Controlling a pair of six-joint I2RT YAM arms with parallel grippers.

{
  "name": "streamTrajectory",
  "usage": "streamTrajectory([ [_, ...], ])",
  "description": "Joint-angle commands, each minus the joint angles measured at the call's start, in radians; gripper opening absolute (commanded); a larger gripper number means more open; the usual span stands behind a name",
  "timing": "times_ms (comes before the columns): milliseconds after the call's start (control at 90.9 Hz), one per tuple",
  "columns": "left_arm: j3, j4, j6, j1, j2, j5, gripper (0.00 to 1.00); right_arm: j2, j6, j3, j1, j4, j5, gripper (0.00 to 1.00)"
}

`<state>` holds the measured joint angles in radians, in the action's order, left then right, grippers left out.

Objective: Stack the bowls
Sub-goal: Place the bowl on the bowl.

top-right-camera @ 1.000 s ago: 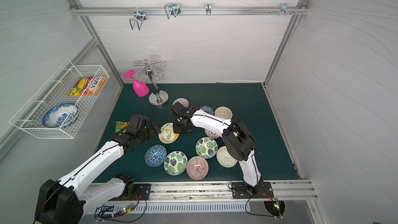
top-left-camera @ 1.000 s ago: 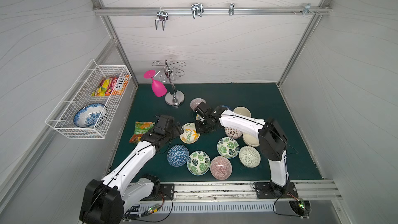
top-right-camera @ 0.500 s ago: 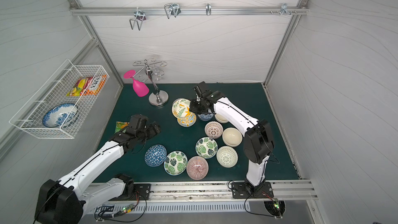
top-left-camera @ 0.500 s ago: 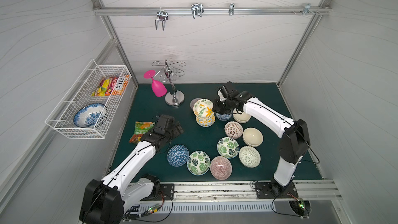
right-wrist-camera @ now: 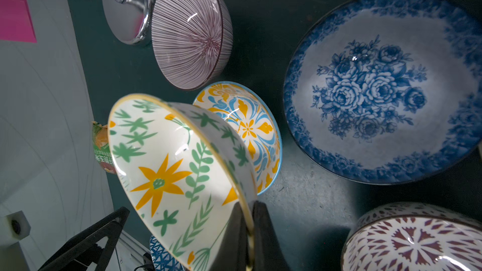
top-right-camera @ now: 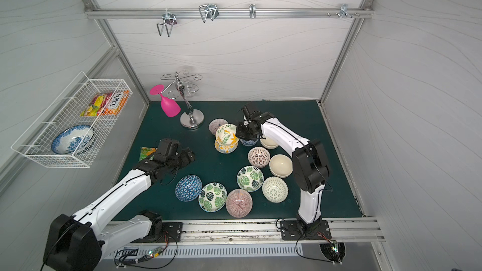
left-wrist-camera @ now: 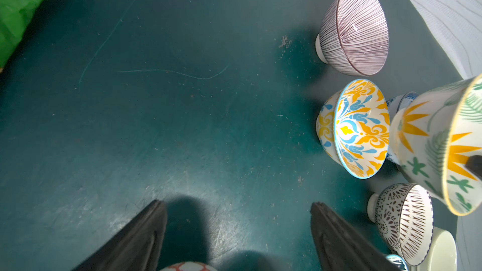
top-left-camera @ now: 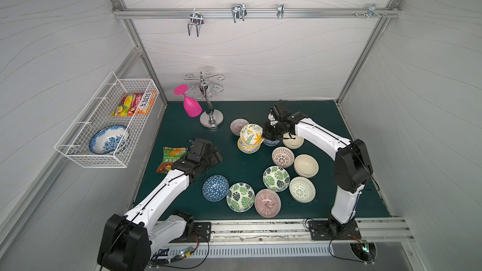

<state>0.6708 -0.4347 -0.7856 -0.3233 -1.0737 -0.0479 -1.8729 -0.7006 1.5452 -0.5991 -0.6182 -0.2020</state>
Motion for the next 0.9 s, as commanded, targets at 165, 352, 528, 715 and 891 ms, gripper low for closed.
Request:
streamTrajectory([
  [165,0.011,0.042,0.009,0.003,-0.011,0.006,0.89,-0.066,0.028,0.014,-0.01,0.044,-0.012,0.0],
  [352,0.013,0.045,0.012,0.003,-0.016,0.008,0.89,-0.112,0.048,0.06,-0.02,0.023,0.002,0.0],
  [528,0.015,0.046,0.011,0.003,-0.023,0.007,0.89,-0.151,0.064,0.096,-0.034,0.005,0.031,0.0],
  [715,0.017,0.047,0.012,0.003,-0.025,0.008,0.89,-0.175,0.069,0.106,-0.04,0.001,0.042,0.0],
  [891,0.018,0.048,0.013,0.003,-0.03,0.008,0.89,-0.181,0.076,0.122,-0.042,-0.015,0.044,0.11],
])
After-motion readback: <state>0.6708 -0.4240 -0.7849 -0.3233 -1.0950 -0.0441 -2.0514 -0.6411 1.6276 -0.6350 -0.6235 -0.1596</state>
